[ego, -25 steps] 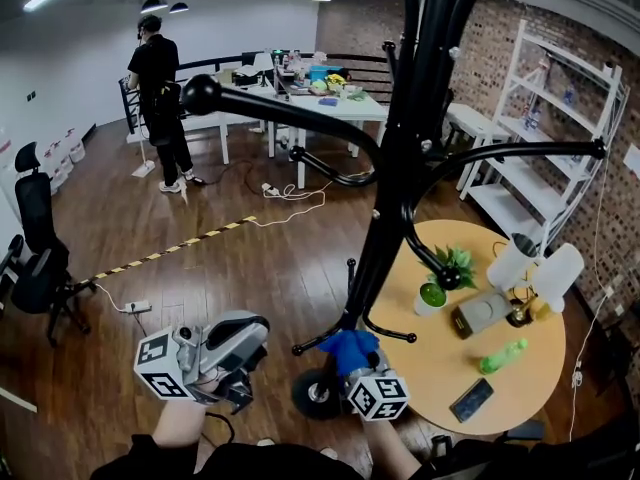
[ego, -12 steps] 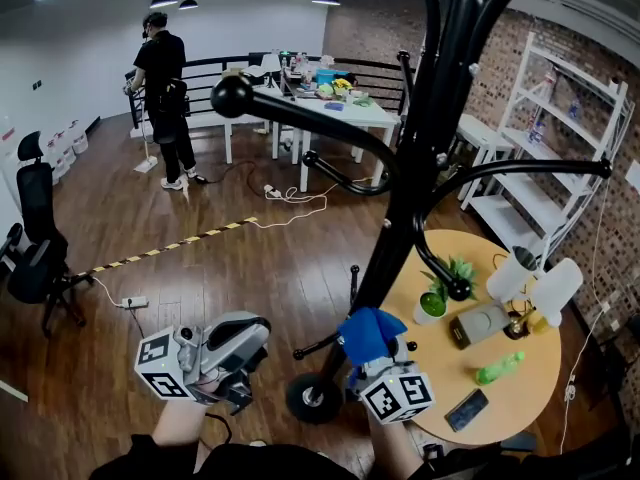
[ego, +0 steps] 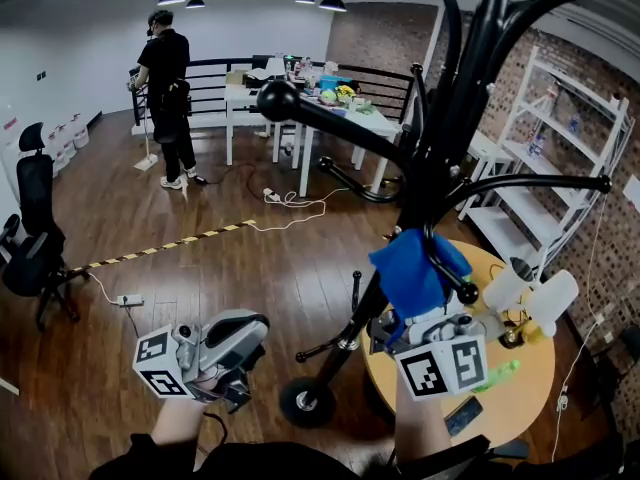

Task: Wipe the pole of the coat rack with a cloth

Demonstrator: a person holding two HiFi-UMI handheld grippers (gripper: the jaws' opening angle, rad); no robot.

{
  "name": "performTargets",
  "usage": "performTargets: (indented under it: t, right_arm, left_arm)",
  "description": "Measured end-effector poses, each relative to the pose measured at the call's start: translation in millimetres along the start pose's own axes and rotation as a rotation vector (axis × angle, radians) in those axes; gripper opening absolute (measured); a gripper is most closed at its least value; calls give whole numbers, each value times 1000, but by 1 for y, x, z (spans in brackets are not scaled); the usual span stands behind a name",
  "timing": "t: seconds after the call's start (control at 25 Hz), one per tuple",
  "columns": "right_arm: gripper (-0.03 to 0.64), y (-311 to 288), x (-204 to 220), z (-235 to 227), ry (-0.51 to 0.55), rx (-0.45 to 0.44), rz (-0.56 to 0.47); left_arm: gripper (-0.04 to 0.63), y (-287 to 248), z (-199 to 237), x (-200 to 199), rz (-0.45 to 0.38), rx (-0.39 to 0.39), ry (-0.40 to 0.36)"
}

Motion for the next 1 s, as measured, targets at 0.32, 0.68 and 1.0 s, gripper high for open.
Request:
performTargets:
  t: [0.32,0.68,1.0]
  right_arm:
    - [23,12,9,2,62,-7,27]
    - [23,80,104,-11,4,72,217]
    - [23,145,201,-20,-29,179,480]
  left_arm:
    - [0,-3,5,-1,8,-2,16]
    - [0,-12,9,16,43,13,56]
    - [0,-19,10,23,78,22,88]
Point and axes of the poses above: the fingertips, and each gripper's own axes: y backward along the fingers, z to its left, x out of its underside, the point moved 8 cm from there along y, backward along the fingers, and after that the axes turned 5 degrees about -y, right-handed, at the moved point
